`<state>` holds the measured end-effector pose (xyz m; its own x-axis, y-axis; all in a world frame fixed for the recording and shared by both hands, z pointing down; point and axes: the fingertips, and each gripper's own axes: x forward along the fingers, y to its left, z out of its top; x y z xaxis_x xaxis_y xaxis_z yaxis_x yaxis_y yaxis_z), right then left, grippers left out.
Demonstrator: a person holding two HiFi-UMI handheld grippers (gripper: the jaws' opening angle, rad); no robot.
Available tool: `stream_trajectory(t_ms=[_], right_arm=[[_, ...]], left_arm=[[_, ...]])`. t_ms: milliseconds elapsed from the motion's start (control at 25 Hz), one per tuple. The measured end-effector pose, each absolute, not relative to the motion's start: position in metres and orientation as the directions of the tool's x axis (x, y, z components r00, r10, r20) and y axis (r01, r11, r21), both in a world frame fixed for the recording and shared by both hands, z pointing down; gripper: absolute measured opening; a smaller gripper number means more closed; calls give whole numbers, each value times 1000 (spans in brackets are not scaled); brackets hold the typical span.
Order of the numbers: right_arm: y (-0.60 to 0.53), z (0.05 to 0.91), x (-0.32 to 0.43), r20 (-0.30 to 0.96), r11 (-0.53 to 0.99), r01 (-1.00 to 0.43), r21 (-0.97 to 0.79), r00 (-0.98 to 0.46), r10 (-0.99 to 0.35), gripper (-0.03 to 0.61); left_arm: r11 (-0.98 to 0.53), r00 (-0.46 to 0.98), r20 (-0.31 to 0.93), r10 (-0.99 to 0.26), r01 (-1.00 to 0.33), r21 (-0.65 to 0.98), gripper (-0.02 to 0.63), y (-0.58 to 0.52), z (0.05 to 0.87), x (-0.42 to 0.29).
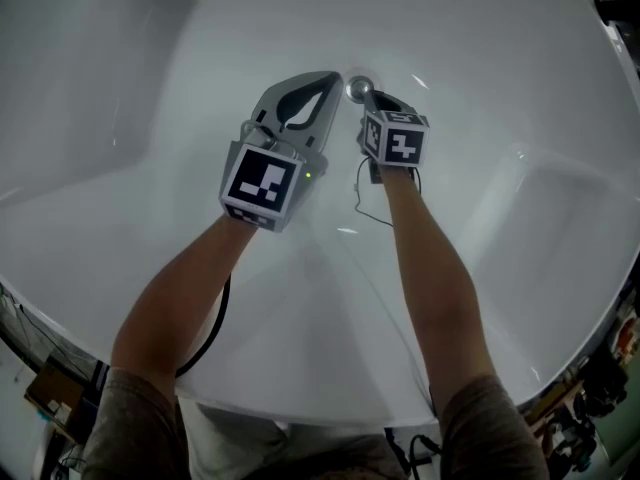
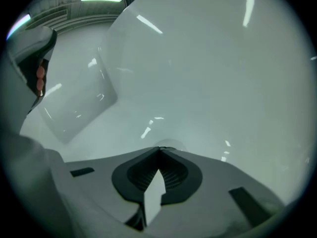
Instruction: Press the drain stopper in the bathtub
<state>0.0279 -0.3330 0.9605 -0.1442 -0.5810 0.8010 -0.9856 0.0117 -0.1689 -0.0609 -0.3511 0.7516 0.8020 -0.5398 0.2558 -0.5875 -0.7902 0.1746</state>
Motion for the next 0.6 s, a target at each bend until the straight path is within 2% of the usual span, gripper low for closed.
stream_trajectory(t_ms=[600], right_arm=[[-292,739,27,683,34,-973,-226,-183,-707,5]], left_arm=[[-759,768,226,-600,-635,145,2,-321,579,-60]])
